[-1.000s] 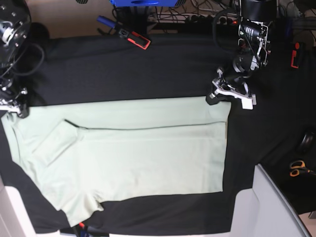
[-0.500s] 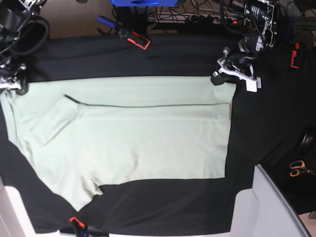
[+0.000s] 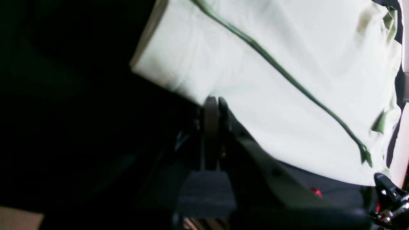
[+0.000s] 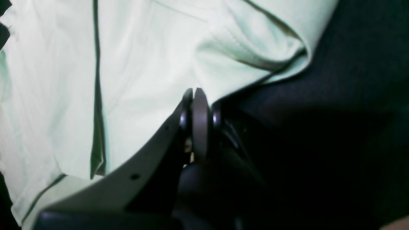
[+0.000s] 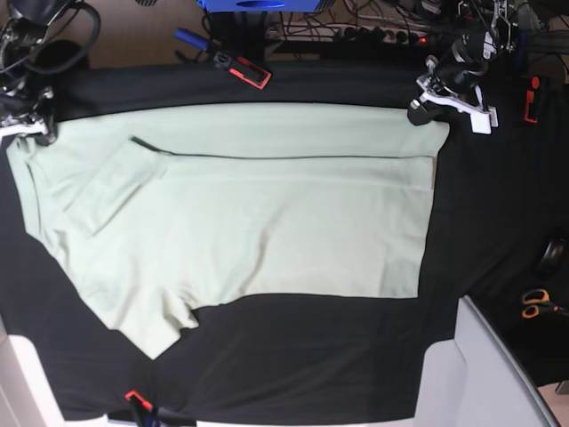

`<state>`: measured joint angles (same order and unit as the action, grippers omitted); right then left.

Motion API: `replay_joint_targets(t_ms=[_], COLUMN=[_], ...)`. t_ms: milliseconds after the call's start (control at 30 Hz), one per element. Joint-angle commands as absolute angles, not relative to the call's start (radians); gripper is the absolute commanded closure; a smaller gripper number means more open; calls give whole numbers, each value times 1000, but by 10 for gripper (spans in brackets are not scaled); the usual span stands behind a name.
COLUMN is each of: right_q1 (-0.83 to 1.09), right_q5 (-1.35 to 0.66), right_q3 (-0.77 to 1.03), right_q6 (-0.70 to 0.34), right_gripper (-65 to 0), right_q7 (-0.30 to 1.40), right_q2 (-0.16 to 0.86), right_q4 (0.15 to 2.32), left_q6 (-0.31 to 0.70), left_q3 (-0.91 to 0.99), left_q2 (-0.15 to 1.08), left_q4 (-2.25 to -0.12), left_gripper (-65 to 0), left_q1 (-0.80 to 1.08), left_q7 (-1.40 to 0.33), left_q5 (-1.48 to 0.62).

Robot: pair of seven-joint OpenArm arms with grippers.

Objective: Fold the T-shirt properly
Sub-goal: 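Drag the folded shirt with both grippers toward the robot, then release the shirt and raise both grippers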

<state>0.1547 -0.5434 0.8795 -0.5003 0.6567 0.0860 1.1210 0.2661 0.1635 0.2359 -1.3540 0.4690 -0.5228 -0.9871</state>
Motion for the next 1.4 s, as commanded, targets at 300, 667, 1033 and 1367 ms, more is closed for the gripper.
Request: replay_joint_targets(t_ms=[300,667,1033,1367], right_q1=[234,272,272,268], right_q5=[-549,-552,-549,-555], right_q3=[888,883,880,889], right_q6=[-495,-495,-495,-495], right_gripper=[-3,-3,-3,-210], right_q7=[621,622,628,717], right_q2=[38,35,35,30], right_q4=[1279,1283,1283,1285], left_q6=[254,254,254,252], left_q3=[179,179,278,283], left_q2=[194,191,165,165], left_q4=[-1369,-1382,-1423,-1431], left_gripper=[0,0,0,-37], left_q1=[475,529,565,565], left_q7=[-492,-492,-496,-499], left_q5=[-837,-837,-835,-835])
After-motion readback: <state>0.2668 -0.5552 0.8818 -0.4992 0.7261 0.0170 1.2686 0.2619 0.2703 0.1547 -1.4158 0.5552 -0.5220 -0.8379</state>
